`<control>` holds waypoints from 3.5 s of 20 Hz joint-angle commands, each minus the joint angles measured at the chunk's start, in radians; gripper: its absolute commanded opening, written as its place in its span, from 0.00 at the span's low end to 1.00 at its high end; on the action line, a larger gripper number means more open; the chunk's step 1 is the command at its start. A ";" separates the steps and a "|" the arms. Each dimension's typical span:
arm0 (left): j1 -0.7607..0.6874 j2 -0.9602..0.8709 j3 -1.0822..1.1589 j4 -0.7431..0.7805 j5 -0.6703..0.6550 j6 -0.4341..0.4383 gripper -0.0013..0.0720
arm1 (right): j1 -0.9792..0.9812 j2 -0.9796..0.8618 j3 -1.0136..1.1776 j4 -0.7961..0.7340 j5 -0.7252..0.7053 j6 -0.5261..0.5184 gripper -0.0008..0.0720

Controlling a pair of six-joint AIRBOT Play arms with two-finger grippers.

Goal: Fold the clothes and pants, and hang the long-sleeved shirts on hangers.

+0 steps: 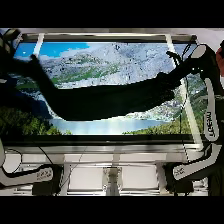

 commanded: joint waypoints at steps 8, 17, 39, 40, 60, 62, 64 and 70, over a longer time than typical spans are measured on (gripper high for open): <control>-0.455 -0.153 0.027 -0.079 0.135 -0.211 0.06 | 0.001 0.070 0.001 -0.017 -0.001 0.000 0.76; -0.573 -0.245 0.027 -0.071 0.197 -0.355 0.05 | 0.001 0.099 0.001 -0.031 0.046 0.000 0.76; -0.103 -0.178 -0.246 0.064 -0.080 -0.298 0.81 | 0.001 0.105 0.001 -0.026 0.096 0.002 0.76; -0.051 -0.177 -0.302 -0.026 -0.048 -0.272 0.81 | 0.001 0.106 0.001 -0.025 0.094 0.004 0.76; -0.051 -0.323 -0.457 -0.264 0.175 -0.113 0.06 | 0.003 0.110 0.001 0.006 0.095 0.038 0.76; -0.015 -0.290 -0.450 -0.233 0.134 -0.115 0.06 | 0.003 0.110 0.001 0.006 0.094 0.038 0.76; 0.037 -0.232 -0.415 -0.140 0.060 -0.137 0.06 | 0.003 0.110 0.001 0.006 0.092 0.038 0.76; 0.124 -0.103 -0.133 0.154 -0.208 -0.310 0.05 | 0.003 0.110 0.001 0.006 0.066 0.037 0.76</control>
